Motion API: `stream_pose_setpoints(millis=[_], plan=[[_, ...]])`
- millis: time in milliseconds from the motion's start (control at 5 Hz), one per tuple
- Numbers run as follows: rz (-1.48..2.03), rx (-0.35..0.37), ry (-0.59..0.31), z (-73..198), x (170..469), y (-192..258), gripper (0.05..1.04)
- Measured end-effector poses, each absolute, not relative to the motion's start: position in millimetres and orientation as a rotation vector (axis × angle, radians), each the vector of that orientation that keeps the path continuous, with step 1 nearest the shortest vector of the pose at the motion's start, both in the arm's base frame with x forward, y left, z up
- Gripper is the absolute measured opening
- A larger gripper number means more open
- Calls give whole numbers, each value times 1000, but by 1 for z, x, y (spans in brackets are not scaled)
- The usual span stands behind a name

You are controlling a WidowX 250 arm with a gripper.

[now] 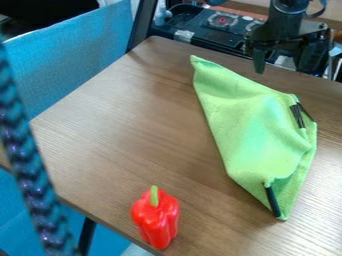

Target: Unfold the cloth from top right to bottom left

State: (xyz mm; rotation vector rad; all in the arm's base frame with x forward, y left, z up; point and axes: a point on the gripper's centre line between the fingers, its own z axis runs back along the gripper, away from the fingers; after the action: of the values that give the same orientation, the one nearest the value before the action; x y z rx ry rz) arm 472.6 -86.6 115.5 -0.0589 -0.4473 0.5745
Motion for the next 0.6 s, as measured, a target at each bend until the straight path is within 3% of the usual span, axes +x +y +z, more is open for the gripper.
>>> stream_pose_setpoints(millis=[200, 600], plan=[[576, -32, -401, 91, 471, -86, 1001], [592, 0, -414, 82, 476, -93, 1001]])
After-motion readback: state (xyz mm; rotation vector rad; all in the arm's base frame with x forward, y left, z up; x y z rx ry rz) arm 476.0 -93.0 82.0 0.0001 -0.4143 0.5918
